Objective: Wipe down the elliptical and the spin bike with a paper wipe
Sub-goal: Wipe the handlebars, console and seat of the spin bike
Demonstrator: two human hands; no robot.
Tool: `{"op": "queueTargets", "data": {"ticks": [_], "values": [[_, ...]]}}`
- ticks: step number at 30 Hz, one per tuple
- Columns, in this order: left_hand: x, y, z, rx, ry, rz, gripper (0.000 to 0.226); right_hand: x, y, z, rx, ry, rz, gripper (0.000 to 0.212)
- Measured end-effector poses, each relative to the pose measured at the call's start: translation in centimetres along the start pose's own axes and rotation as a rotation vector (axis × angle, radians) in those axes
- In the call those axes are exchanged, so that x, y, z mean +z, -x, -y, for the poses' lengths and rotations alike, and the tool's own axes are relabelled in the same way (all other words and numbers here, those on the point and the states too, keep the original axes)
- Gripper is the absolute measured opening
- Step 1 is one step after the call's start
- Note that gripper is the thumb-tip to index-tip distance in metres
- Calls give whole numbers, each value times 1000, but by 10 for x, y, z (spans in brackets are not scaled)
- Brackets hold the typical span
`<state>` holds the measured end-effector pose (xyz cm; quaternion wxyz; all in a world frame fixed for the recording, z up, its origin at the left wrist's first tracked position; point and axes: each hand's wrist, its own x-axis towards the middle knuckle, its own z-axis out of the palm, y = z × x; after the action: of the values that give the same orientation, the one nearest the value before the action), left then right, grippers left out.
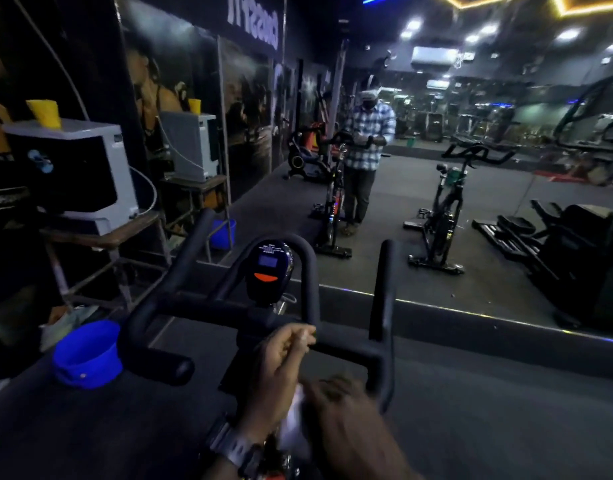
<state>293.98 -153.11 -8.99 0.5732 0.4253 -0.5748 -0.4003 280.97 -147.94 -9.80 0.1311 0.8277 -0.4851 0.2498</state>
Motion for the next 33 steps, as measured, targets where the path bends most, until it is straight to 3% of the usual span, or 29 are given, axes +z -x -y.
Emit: {"op": "queueTargets", "data": {"ticks": [4, 6, 8, 12, 15, 17, 21, 23, 27, 30, 33], "values": [[6, -10, -5, -53, 72, 121, 53, 12, -2, 7, -38, -43, -80, 23], [5, -12, -3, -33, 11, 210, 55, 4, 25, -23, 19, 41, -169, 15], [6, -14, -3, -1, -69, 264, 50, -4, 43, -49, 158, 79, -140, 23], [13, -18, -7, 33, -161, 281, 49, 15, 15, -16, 195, -35, 44, 23], [15, -17, -5, 97, -279, 244, 57, 17, 13, 10, 17, -95, -85, 18], [16, -14, -4, 154, -348, 251, 70, 2, 36, -14, -28, -59, -118, 22], [18, -6, -9, 275, -565, 304, 75, -14, 64, -65, 110, 62, -139, 36], [15, -4, -10, 296, -552, 295, 70, 11, 50, -43, 169, 70, -202, 32], [11, -2, -8, 328, -501, 283, 61, 46, 32, 16, 131, -148, -100, 33], [11, -3, -8, 321, -558, 322, 65, 7, 47, -25, 23, -65, -83, 34], [12, -1, -9, 336, -598, 318, 66, -13, 59, -54, 96, -96, -156, 36]]}}
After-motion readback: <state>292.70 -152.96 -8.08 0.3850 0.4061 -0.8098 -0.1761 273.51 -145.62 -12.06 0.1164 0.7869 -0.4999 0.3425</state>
